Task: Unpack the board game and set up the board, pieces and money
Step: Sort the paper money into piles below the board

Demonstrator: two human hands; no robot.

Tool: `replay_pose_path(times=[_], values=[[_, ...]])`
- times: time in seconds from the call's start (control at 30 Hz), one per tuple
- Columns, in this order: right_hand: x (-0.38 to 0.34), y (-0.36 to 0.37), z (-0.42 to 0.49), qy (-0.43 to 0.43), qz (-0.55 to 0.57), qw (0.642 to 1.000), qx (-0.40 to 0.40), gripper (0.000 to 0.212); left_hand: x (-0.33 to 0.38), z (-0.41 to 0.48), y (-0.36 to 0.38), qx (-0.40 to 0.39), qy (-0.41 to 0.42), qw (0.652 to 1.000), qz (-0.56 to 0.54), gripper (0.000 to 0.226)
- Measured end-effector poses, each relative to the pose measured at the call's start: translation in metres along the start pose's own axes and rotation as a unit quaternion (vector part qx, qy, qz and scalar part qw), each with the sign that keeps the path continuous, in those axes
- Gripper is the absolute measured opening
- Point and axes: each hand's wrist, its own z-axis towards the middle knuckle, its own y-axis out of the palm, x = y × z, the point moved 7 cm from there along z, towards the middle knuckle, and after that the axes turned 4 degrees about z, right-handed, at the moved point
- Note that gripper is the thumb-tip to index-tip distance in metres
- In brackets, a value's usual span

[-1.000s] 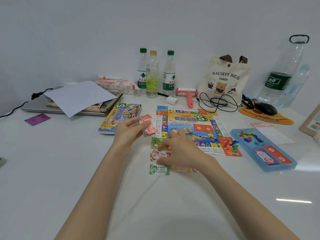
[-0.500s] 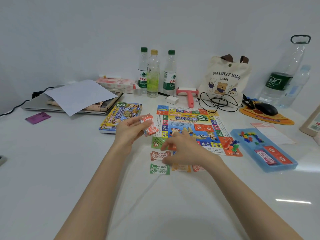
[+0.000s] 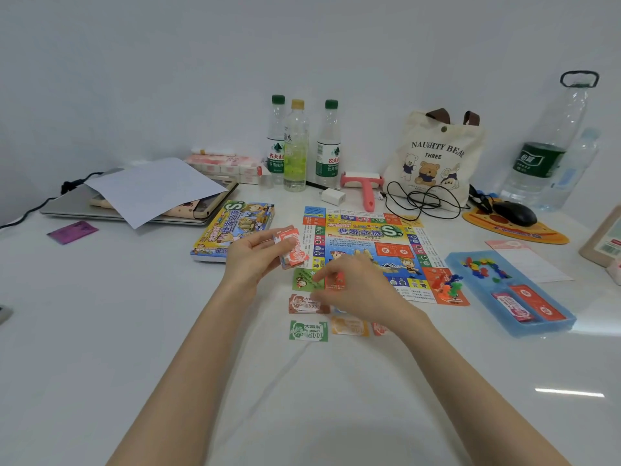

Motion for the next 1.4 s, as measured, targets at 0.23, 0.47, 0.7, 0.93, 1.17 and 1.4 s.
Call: replay_pose_path(times=[0.23,0.47,0.7,0.93,1.17,1.4], values=[[0.014,-0.021,-0.005,0.080,0.308,0.942,0.107,0.011,-0.007,-0.007,0.023,-0.043,-0.026,0.998,-0.029,0.034],[0.025,-0.021,-0.010,0.099,0.354,0.923,0.113,0.012,-0.014,-0.019,0.044,-0.061,-0.048,0.995,-0.061,0.038],[0.034,-0.028,-0.017,0.120,0.400,0.900,0.127,0.012,-0.016,-0.024,0.055,-0.084,-0.070,0.990,-0.092,0.033],[0.042,-0.038,-0.026,0.120,0.378,0.907,0.140,0.010,-0.022,-0.026,0.058,-0.074,-0.068,0.991,-0.084,0.027],[0.060,-0.052,-0.038,0.135,0.421,0.885,0.148,0.013,-0.023,-0.026,0.056,-0.060,-0.066,0.995,-0.047,0.025],[0.071,-0.046,-0.050,0.132,0.532,0.834,0.063,0.012,-0.023,-0.027,0.058,-0.057,-0.055,0.997,-0.024,0.020]])
